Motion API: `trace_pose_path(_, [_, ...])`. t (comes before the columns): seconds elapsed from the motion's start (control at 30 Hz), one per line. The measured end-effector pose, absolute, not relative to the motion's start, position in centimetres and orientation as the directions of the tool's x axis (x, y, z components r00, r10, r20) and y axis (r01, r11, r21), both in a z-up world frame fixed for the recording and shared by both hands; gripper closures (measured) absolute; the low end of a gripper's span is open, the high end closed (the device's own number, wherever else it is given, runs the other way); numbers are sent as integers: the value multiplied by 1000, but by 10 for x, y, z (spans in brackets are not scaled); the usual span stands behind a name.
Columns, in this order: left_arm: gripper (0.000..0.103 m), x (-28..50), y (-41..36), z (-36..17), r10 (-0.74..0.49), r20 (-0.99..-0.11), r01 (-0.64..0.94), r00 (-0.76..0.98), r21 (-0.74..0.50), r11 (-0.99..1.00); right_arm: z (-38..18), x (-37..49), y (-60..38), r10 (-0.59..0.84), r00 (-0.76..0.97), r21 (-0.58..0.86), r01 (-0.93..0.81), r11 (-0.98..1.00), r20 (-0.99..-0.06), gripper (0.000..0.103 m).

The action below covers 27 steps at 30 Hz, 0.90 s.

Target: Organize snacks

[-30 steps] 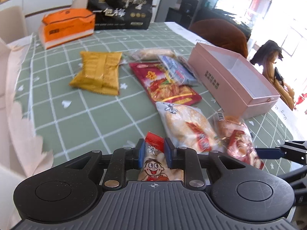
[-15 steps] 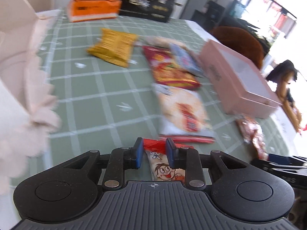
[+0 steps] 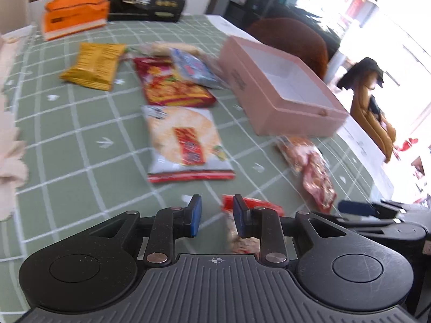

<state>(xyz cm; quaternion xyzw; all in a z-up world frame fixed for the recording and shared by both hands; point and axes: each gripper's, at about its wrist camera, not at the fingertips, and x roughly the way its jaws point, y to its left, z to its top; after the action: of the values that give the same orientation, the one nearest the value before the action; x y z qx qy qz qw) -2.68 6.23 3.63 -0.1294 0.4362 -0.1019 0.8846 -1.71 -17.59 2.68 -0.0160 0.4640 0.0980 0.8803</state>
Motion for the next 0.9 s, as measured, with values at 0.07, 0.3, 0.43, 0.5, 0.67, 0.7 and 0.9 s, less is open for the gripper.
trace_pose_path(0.07, [74, -27, 76, 39, -267, -741, 20, 617, -324, 946, 29, -19, -174, 173, 553, 72, -199, 977, -815, 33])
trace_pose_path(0.3, [74, -22, 103, 39, -229, -750, -84, 620, -354, 931, 50, -30, -150, 274, 559, 136, -276, 952, -783, 31])
trace_pose_path(0.43, [74, -22, 105, 43, -213, -744, -97, 634, -349, 932, 50, -26, -127, 361, 500, 236, -296, 926, -787, 30])
trace_pose_path(0.5, [74, -20, 107, 44, -208, -745, -111, 634, -354, 929, 44, -23, -114, 395, 454, 286, -292, 913, -799, 30])
trace_pose_path(0.67, [74, -1, 102, 48, -202, -747, -116, 634, -350, 930, 31, -23, -81, 325, 445, 188, -324, 927, -834, 31])
trace_pose_path(0.7, [74, 5, 99, 48, -188, -749, -123, 636, -338, 933, 30, -25, -77, 295, 460, 140, -343, 929, -838, 41])
trace_pose_path(0.9, [74, 37, 58, 49, -122, -766, -70, 632, -213, 975, 34, -27, -119, 245, 482, 117, -280, 953, -841, 51])
